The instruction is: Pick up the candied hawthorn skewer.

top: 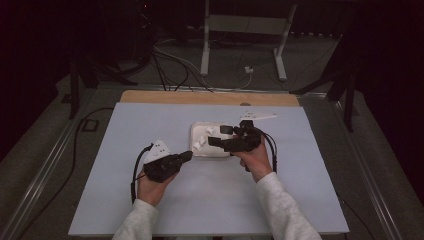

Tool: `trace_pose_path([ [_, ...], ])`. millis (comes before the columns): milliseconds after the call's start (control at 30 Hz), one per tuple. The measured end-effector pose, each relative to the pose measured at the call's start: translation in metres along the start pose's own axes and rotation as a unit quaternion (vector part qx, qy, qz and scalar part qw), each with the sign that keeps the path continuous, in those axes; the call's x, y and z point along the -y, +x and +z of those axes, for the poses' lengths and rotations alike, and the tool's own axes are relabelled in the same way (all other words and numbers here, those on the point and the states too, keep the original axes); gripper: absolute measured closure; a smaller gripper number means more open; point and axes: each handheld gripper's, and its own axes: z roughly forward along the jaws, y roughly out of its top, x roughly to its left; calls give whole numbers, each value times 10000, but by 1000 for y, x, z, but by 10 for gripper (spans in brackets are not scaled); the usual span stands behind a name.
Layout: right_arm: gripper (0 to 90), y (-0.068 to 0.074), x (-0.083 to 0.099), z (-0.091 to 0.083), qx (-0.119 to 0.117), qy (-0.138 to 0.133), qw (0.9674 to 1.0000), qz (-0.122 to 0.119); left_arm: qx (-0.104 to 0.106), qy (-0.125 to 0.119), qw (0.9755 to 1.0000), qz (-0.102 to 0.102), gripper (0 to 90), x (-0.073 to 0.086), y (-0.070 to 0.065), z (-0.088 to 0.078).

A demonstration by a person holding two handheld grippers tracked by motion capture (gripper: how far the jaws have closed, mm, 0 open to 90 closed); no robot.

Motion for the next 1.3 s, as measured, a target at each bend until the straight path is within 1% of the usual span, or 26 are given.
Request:
trace_pose_path([
  [33, 188, 0, 0, 0, 0, 0, 10000, 0, 15, -4, 10000, 21, 900, 0, 0, 1],
  [67, 280, -3, 0, 4, -48, 43, 9999, 105, 44, -24, 10000, 61, 900, 0, -1, 1],
  [100, 280, -3, 0, 4, -48, 43, 9999, 105, 44, -24, 10000, 61, 900, 0, -1, 1],
  [133, 310, -5, 0, 5, -117, 56, 9998, 142, 66, -35, 9999, 82, 900, 0, -1, 1],
  [167, 378, -8, 1, 8, -160, 81, 9996, 227, 61, -31, 9999, 86, 900, 0, -1, 1],
  [200, 413, -9, 1, 9, -173, 88, 9995, 231, 65, -37, 9999, 105, 900, 1, -1, 1],
  [267, 492, -11, 2, 10, -396, 118, 9985, 349, 65, -47, 9999, 108, 900, 2, 0, 1],
  [333, 543, -13, 2, 12, -509, 138, 9977, 427, 81, -48, 9999, 130, 900, 2, 0, 1],
  [367, 543, -13, 2, 12, -509, 138, 9977, 427, 80, -47, 9998, 156, 900, 3, 0, 2],
  [400, 587, -14, 2, 12, -544, 163, 9970, 528, 86, -52, 9998, 196, 900, 3, -1, 2],
  [433, 587, -14, 2, 12, -544, 163, 9970, 528, 86, -52, 9998, 196, 900, 3, -1, 2],
  [467, 615, -14, 2, 12, -580, 157, 9966, 566, 85, -55, 9997, 217, 900, 3, -1, 2],
  [500, 650, -15, 1, 12, -578, 129, 9965, 593, 99, -61, 9997, 222, 900, 3, -1, 1],
  [533, 658, -15, 1, 11, -528, 113, 9967, 608, 93, -63, 9997, 239, 900, 3, -1, 1],
  [567, 689, -16, 1, 11, -522, 117, 9962, 690, 96, -60, 9996, 251, 900, 3, -2, 2],
  [633, 714, -17, 1, 11, -594, 106, 9955, 734, 86, -48, 9996, 270, 900, 3, -2, 2],
  [667, 714, -17, 1, 11, -594, 106, 9955, 734, 73, -23, 9996, 281, 900, 4, -2, 2],
  [700, 738, -17, 1, 11, -669, 123, 9950, 737, 71, 9, 9995, 295, 900, 4, -2, 3],
  [800, 751, -16, 1, 10, -687, 128, 9950, 714, 93, 28, 9995, 311, 900, 5, -2, 4],
  [867, 755, -15, 0, 9, -660, 115, 9955, 677, 92, 37, 9994, 329, 900, 5, -1, 4],
  [900, 762, -14, 0, 8, -611, 116, 9959, 650, 77, 63, 9992, 393, 900, 5, -1, 5],
  [1000, 769, -13, -1, 7, -560, 103, 9965, 619, 86, 64, 9991, 413, 900, 7, 0, 5],
  [1033, 774, -13, -1, 6, -524, 69, 9965, 645, 84, 65, 9991, 419, 900, 7, 0, 5],
  [1133, 778, -13, -2, 4, -544, 15, 9960, 703, 88, 30, 9991, 406, 900, 7, 1, 4],
  [1233, 783, -14, -3, 2, -542, -33, 9954, 791, 88, 34, 9990, 438, 900, 7, 0, 4],
  [1300, 783, -15, -3, 2, -546, -40, 9953, 794, 74, 42, 9989, 466, 900, 7, 1, 4],
])
